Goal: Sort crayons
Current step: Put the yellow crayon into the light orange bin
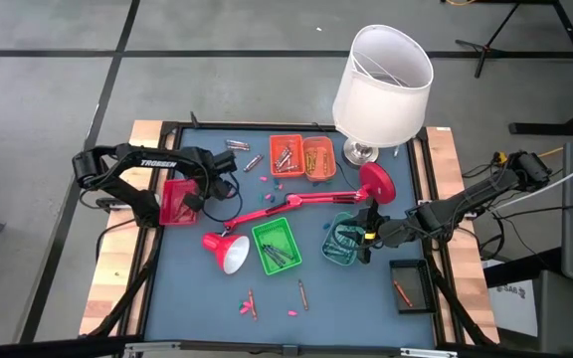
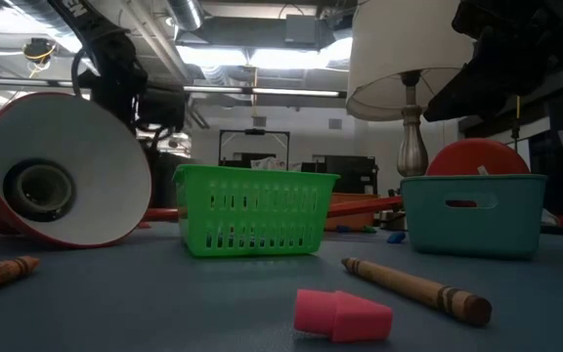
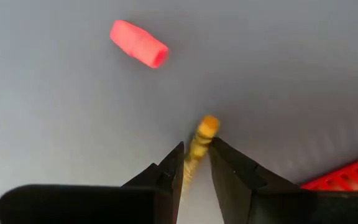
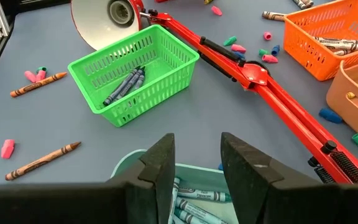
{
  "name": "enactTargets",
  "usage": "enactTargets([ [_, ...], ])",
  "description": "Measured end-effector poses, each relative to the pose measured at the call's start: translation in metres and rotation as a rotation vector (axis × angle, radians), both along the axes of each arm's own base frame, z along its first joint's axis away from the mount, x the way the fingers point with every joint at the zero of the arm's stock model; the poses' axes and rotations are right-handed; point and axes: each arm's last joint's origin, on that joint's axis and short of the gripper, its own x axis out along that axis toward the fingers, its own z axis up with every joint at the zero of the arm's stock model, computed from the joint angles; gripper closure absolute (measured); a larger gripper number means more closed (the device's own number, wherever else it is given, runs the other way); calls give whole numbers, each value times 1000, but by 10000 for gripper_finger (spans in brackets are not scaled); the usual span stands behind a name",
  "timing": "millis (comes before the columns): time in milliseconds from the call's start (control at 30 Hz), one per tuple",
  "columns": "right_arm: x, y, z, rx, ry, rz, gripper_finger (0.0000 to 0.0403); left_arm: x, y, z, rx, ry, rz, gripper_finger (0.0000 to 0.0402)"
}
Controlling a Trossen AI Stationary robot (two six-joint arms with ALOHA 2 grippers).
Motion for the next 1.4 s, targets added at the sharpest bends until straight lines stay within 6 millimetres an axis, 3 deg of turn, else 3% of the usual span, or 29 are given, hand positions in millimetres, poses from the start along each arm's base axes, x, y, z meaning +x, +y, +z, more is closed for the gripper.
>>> enactTargets([
  [367, 0, 0, 0, 1, -2, 0, 276, 2, 1, -2, 22, -32, -56, 333],
  [700, 0, 0, 0, 1, -2, 0, 276, 4, 2, -2, 21, -53, -52, 393],
  [1000, 0, 0, 0, 1, -2, 0, 276, 11, 5, 2, 35, -117, 63, 399],
  [1200, 0, 0, 0, 1, -3, -1, 276, 32, 16, 26, 64, -252, 180, 399],
  [1400, 0, 0, 0, 2, -5, 0, 276, 63, 29, 72, 6, -525, 284, 400],
])
